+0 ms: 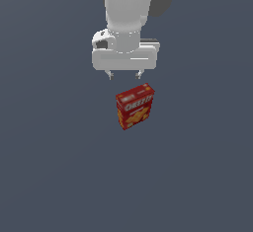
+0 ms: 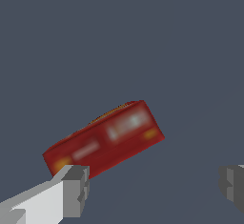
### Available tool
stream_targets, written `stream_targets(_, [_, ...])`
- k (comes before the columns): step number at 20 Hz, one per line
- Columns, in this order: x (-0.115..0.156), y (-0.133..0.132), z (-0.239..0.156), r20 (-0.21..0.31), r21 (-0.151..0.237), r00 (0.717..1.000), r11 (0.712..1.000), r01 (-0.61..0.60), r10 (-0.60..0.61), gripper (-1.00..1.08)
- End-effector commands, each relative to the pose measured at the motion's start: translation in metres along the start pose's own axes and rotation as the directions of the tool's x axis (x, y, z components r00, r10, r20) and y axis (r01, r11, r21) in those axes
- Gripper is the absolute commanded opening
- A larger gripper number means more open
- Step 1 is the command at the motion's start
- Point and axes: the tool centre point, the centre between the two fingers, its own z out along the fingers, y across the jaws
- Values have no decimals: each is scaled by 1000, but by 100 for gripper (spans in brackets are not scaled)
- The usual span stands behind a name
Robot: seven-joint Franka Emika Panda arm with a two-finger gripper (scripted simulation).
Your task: Pick up the object and move it to a goal position.
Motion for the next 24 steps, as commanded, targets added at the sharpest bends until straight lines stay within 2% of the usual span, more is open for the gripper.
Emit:
stream_targets(1, [0, 0, 0, 0, 0, 1000, 1000, 0, 0, 100])
stream_targets(10, [-2, 23, 6, 6, 23, 999, 999, -40, 40, 100])
stream_targets(24, [-2, 20, 8, 7, 20, 997, 997, -77, 77, 100])
